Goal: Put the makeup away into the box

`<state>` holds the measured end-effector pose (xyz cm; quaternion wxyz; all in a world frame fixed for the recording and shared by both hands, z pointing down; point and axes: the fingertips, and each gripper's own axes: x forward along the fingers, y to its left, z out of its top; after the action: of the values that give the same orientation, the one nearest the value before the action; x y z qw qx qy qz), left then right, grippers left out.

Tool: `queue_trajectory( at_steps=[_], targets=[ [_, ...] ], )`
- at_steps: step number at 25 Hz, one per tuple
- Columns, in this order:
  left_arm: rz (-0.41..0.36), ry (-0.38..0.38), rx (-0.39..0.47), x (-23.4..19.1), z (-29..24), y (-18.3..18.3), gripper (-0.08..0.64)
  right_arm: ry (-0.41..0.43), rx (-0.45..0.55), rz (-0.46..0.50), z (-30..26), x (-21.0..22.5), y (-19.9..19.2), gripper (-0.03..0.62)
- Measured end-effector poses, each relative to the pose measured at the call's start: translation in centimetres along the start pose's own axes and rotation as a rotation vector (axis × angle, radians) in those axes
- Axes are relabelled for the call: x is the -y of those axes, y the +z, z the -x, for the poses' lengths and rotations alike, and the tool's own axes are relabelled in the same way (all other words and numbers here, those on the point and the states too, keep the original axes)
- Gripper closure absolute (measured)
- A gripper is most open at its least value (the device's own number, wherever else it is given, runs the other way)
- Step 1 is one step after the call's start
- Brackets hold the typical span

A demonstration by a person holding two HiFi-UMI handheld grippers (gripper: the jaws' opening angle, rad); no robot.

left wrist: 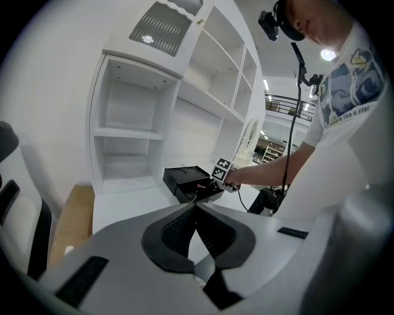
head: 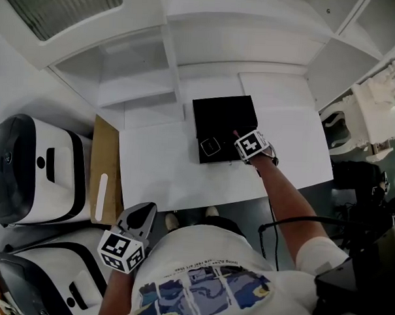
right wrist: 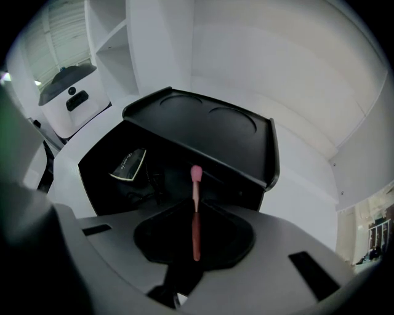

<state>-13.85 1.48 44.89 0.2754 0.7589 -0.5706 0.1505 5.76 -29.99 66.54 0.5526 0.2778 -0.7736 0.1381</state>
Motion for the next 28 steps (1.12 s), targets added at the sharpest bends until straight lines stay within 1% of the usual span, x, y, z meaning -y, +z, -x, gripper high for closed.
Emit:
queue_trajectory(
  at_steps=[2,5,8,14,16,21,24,28],
  targets=[
    [0.000,0.002,0.001,-0.1,-0.1,0.1,0.546,0.010,-0.024,0.001,-0.7,-0.4,-0.4,0.528],
    [-0.003,0.000,0.003,-0.2,-0.3,0.4,0.546,0.014,-0.057,-0.009,-0.2,-0.6,-0.6,0.528],
    [-0.009,-0.007,0.004,-0.1,-0.6,0.6,0.546,0.009,-0.064,-0.013,-0.2,-0.7,-0.7,0.528],
    [-0.019,-0.018,0.004,0.1,-1.1,1.1,0.546,0.024,-0.044,-0.025,-0.6,-0.9,-0.4,0.519],
    [-0.022,-0.020,0.003,0.2,-1.2,1.1,0.546,0.020,-0.032,-0.034,-0.7,-0.6,-0.4,0.500],
    [-0.026,-0.028,0.002,0.8,-1.5,1.2,0.546,0.019,0.011,-0.054,-0.2,-0.2,-0.4,0.499],
    [-0.026,-0.033,0.001,1.2,-1.9,1.3,0.546,0.012,0.038,-0.072,1.6,0.2,-0.5,0.499],
    [-0.031,-0.049,-0.011,2.4,-2.6,1.3,0.546,0.036,0.156,-0.085,3.8,0.2,0.2,0.499]
  ],
)
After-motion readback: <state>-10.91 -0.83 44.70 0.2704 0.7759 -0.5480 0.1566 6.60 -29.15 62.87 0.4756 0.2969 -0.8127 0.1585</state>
